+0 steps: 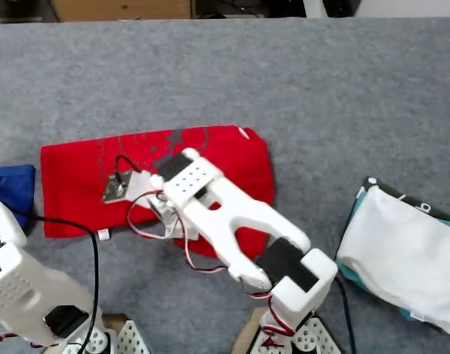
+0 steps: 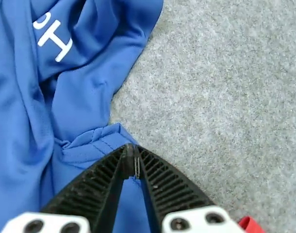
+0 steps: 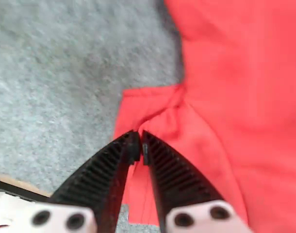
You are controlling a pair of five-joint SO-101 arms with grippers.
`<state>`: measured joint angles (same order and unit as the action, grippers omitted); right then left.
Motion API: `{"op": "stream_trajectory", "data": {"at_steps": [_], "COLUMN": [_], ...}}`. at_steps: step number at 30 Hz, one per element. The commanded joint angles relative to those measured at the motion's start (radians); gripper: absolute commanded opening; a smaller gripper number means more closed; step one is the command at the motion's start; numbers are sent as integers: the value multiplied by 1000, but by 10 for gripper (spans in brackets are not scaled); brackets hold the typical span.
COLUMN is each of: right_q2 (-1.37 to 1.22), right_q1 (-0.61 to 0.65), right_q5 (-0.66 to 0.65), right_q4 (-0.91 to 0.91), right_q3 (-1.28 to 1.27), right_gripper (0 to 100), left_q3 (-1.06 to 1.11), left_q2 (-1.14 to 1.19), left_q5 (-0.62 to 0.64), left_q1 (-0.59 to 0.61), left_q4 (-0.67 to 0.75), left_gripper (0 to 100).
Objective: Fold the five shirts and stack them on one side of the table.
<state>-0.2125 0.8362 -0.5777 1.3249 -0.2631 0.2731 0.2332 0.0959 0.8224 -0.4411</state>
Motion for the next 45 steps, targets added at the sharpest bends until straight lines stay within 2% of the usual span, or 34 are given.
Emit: {"op": "stream_trajectory", "data": {"at_steps": [1,12,18,21,26,30,35,41,45], "right_q2": [53,53,124,217,308,206,-5,-278,-420], "right_q1": [47,45,50,44,8,-27,-61,-90,-64], "right_q5": [12,6,-38,-38,-8,14,61,63,60], "right_q4": [9,14,61,104,83,-31,-129,-135,-92], "right_q3": [47,38,-19,-19,-8,10,176,395,479], "right_gripper": [5,12,185,145,5,5,5,5,5], "left_q3": [-43,-43,-43,-43,-43,-43,-60,-66,-68], "left_q2": [-12,-12,-12,-12,-12,-12,-13,-13,-13], "left_q5": [5,5,5,5,5,5,38,41,41], "left_q1": [-3,-3,-3,-3,-3,-2,-9,-9,-9], "left_q4": [-2,-3,-3,-3,-3,-3,-66,-68,-68], "left_gripper": [19,19,19,19,19,19,19,19,19]}}
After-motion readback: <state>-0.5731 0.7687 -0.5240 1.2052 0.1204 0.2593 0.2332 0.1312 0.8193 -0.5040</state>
